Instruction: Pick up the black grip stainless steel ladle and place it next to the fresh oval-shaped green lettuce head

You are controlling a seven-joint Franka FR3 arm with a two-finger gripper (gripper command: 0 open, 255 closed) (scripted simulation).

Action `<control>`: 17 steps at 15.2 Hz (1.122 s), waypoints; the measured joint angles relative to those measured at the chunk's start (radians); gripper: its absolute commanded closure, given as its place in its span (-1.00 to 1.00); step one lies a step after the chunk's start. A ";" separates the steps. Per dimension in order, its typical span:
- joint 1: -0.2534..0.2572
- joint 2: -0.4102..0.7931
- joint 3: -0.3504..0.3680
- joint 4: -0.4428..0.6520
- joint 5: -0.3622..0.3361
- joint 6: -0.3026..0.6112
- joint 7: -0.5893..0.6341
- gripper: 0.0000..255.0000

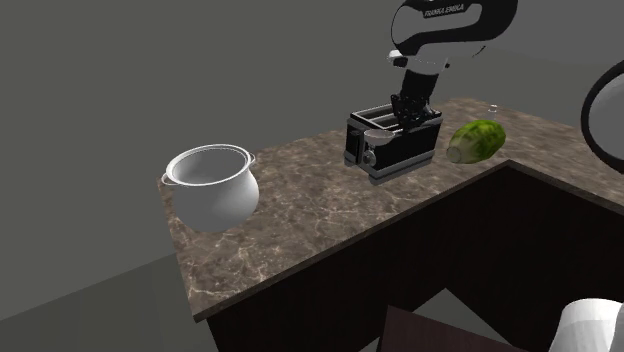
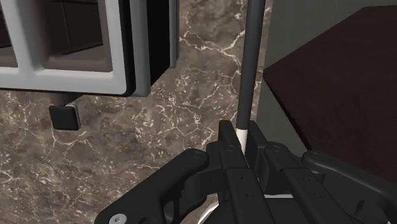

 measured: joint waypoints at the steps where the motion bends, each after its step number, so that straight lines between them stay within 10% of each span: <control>1: -0.013 0.009 -0.011 0.007 0.010 -0.003 -0.025 1.00; 12: -0.278 0.240 -0.099 0.205 0.227 -0.103 -0.377 1.00; 17: -0.293 0.253 -0.099 0.161 0.242 -0.055 -0.410 1.00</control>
